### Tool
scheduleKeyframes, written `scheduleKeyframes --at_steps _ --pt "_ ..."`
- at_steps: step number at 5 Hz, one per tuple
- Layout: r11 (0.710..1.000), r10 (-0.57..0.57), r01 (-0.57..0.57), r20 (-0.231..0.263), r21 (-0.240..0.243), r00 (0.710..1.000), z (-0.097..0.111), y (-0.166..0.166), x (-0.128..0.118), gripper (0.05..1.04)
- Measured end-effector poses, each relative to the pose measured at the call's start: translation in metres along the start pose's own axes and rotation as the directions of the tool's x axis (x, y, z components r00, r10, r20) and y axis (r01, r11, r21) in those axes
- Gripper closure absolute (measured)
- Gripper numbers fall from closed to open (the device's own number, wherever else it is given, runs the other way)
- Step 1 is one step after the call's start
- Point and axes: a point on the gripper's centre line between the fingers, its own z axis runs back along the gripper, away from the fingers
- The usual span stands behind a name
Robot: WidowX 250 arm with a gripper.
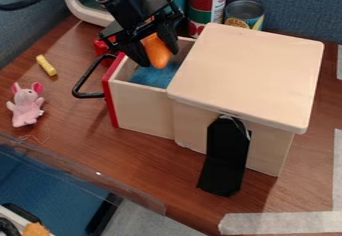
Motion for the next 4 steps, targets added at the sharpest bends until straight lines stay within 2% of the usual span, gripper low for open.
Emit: scheduleKeyframes --at_steps 1,2,3,4 --pt "1.0 0.016 -0.016 -0.012 0.008 1.0 -0.005 0.003 0.0 0.107" --pt "0.999 0.032 -0.032 0.01 0.013 0.999 -0.002 0.01 0.005 0.081" --pt "0.998 0.057 -0.057 0.014 -0.004 0.998 0.018 0.024 0.007 0.084" --pt "0.996 0.092 -0.092 0.004 0.004 0.996 0.039 0.053 0.01 0.085"
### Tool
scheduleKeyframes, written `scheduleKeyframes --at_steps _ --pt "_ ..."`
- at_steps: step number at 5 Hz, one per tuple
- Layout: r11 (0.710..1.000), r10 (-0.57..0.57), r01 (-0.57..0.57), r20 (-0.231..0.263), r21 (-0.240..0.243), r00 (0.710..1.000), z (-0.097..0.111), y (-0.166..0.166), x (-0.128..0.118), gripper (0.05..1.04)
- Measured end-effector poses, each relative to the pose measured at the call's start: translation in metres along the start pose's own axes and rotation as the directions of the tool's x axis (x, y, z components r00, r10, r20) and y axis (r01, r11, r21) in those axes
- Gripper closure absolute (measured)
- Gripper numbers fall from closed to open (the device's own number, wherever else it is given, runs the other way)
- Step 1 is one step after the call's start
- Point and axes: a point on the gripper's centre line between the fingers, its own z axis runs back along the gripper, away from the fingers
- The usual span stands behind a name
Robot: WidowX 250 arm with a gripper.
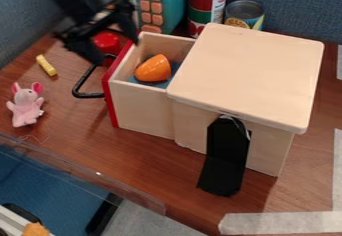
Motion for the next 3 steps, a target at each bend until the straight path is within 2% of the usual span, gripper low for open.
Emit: scheduleKeyframes --at_steps 1,2,3 --pt "1.0 -0.009 0.009 0.002 0.028 1.0 0.026 0.019 0.013 0.085" --pt "0.993 -0.04 0.041 -0.006 0.111 0.999 0.052 0.043 0.029 0.084" --pt "0.976 -0.082 0.086 -0.031 0.2 0.996 0.064 0.063 0.04 0.085"
